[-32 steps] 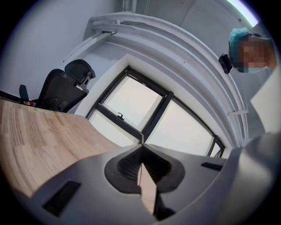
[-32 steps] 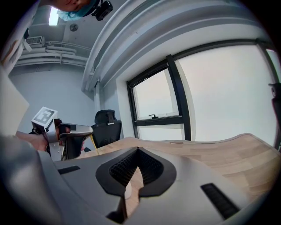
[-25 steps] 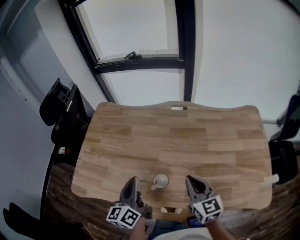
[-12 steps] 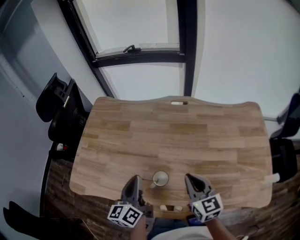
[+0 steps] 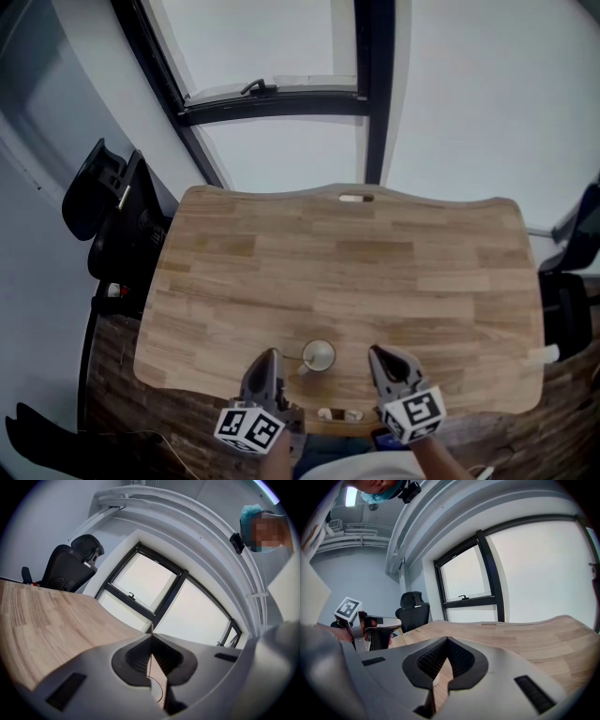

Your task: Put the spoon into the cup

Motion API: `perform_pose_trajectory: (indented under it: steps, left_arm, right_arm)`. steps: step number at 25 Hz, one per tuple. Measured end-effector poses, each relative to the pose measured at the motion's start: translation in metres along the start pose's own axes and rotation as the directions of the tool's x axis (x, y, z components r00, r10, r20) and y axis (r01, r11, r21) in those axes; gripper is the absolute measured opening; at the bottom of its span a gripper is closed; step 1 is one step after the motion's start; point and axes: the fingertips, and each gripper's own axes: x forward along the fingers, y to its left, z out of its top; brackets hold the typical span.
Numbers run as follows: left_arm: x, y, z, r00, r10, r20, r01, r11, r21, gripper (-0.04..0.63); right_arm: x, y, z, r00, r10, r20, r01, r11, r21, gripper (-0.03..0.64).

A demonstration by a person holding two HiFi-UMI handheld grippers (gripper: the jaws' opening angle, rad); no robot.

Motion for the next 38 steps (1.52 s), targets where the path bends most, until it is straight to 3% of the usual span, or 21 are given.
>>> perform_pose_trajectory:
  steps: [38]
  left_arm:
    - [0.025,0.019,-0.038,0.996,0.02,-0.091,-0.02,1.0,-0.003,0.002]
  right_arm:
    - [0.02,-0.004,-0.028,0.994,0.016,-0.106,-0.013,0.999,0.036,-0.003]
